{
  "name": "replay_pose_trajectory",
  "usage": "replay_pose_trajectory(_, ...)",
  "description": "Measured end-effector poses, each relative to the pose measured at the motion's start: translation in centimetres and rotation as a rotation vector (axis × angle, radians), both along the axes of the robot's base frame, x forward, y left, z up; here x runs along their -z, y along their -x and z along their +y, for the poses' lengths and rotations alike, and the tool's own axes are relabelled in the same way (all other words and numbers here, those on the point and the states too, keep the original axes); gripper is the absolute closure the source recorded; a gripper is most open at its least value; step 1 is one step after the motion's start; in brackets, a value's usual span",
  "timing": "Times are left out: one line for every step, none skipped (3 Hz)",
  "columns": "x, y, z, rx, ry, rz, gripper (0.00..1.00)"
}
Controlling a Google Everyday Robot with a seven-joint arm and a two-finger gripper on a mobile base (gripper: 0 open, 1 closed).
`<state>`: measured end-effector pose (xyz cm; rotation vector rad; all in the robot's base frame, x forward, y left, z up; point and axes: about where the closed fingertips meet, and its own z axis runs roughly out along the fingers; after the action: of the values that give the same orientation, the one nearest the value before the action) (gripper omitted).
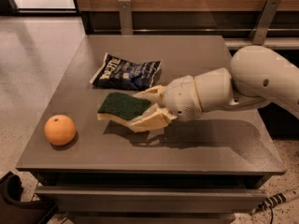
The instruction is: Move sponge near orange
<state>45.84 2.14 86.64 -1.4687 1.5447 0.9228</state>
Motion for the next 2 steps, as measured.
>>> replay_pose_trajectory(0.22,0.07,0.78,-0.023,0.002,0.002,0.87)
replay_pose_trajectory(0.17,0.17,0.94,-0.026,0.003,0.001,0.64)
